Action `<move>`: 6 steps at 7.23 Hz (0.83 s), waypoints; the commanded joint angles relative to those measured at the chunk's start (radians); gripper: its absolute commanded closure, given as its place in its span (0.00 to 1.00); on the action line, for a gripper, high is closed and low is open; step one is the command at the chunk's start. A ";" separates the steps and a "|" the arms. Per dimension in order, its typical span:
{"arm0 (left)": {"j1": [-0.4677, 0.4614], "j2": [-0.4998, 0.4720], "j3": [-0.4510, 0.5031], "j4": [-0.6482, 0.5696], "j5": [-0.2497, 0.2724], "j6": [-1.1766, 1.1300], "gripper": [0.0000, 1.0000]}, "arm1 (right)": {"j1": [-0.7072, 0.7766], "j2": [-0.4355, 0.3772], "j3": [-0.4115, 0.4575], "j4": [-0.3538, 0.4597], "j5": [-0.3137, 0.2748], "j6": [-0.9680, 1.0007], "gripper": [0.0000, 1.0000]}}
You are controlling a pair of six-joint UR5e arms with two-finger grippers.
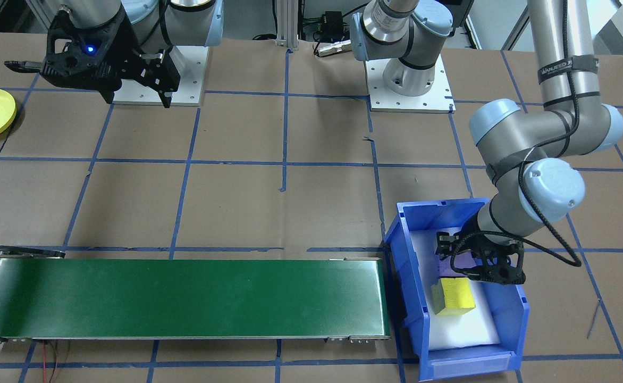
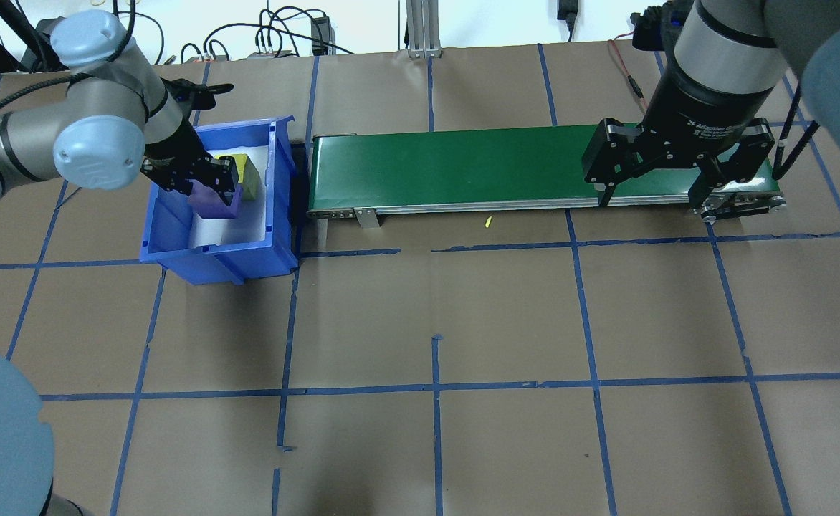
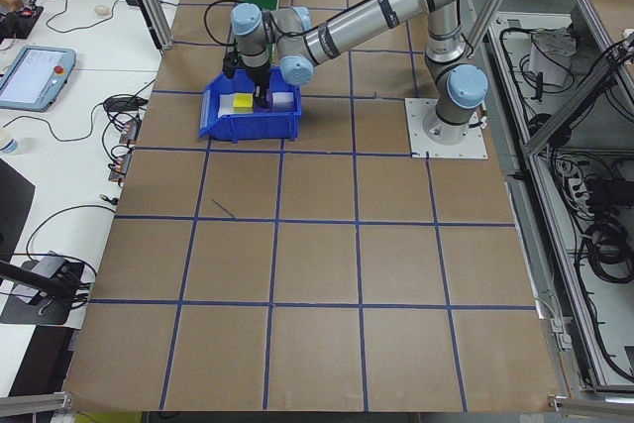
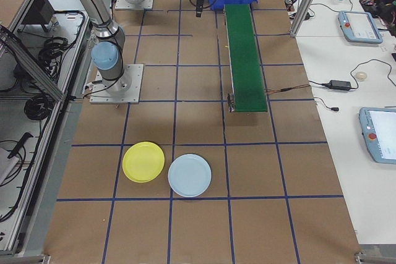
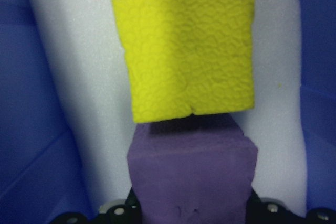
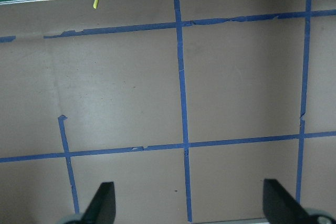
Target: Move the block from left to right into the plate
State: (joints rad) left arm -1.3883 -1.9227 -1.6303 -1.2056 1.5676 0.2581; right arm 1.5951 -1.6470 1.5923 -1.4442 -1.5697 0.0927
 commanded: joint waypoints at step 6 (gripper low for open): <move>-0.273 -0.007 0.208 -0.097 0.005 -0.183 0.74 | -0.001 0.001 0.006 0.002 -0.003 0.001 0.00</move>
State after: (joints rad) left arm -1.5921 -1.8859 -1.4200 -1.3714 1.5723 0.1023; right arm 1.5938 -1.6449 1.5980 -1.4420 -1.5722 0.0936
